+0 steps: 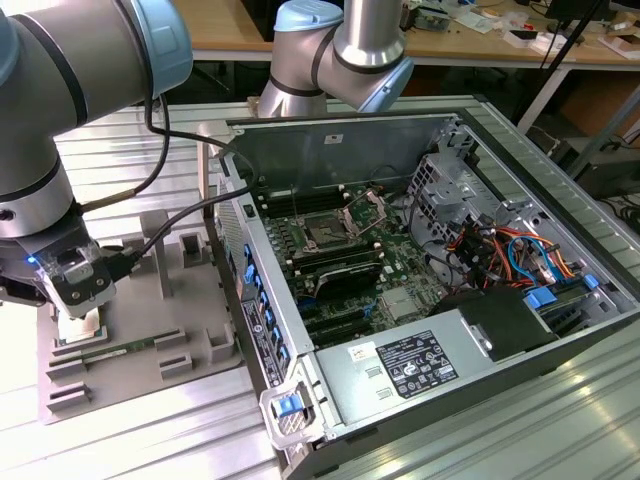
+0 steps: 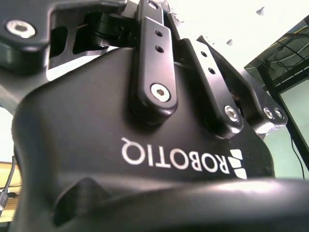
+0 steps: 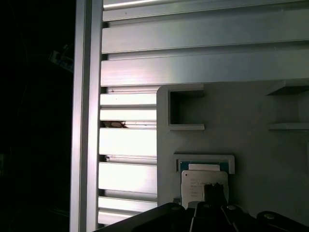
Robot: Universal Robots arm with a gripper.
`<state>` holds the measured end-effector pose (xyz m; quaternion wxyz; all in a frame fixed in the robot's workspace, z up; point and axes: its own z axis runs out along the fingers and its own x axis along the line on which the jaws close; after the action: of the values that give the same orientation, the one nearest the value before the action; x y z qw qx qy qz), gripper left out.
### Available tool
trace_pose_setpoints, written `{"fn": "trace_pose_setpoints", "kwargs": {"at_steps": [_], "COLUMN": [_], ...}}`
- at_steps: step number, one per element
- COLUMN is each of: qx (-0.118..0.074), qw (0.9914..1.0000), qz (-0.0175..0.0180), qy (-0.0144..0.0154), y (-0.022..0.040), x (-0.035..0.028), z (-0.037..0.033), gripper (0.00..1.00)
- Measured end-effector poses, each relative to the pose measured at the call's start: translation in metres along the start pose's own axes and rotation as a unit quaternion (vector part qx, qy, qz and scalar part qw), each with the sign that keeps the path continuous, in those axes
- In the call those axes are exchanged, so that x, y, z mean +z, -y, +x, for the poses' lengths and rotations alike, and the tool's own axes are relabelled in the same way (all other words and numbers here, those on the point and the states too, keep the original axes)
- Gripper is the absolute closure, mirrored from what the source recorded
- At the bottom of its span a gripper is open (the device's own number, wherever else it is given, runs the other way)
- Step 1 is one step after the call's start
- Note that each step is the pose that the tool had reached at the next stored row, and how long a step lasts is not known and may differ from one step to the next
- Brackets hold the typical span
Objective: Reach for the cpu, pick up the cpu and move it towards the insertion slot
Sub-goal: 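Pick up the cpu and move it towards the insertion slot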
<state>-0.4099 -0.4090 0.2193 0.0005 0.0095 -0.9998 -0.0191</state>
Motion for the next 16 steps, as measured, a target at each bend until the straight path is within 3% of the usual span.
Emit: {"fn": "trace_pose_setpoints", "kwargs": {"at_steps": [4, 6, 7, 8, 11, 12, 13, 16], "qx": [0.000, 0.000, 0.000, 0.000, 0.000, 0.000, 0.000, 0.000], "qw": [1.00000, 1.00000, 1.00000, 1.00000, 1.00000, 1.00000, 1.00000, 1.00000], "qz": [0.0000, 0.0000, 0.0000, 0.0000, 0.0000, 0.0000, 0.0000, 0.0000], "qy": [0.0000, 0.0000, 0.0000, 0.0000, 0.0000, 0.0000, 0.0000, 0.0001], "y": [0.0000, 0.0000, 0.0000, 0.0000, 0.0000, 0.0000, 0.0000, 0.0000], "x": [0.0001, 0.0001, 0.0001, 0.0001, 0.0002, 0.0002, 0.0002, 0.0003], "z": [0.0000, 0.0000, 0.0000, 0.0000, 0.0000, 0.0000, 0.0000, 0.0000], "gripper": [0.89, 0.83, 0.71, 0.71, 0.52, 0.52, 0.46, 0.46]}}
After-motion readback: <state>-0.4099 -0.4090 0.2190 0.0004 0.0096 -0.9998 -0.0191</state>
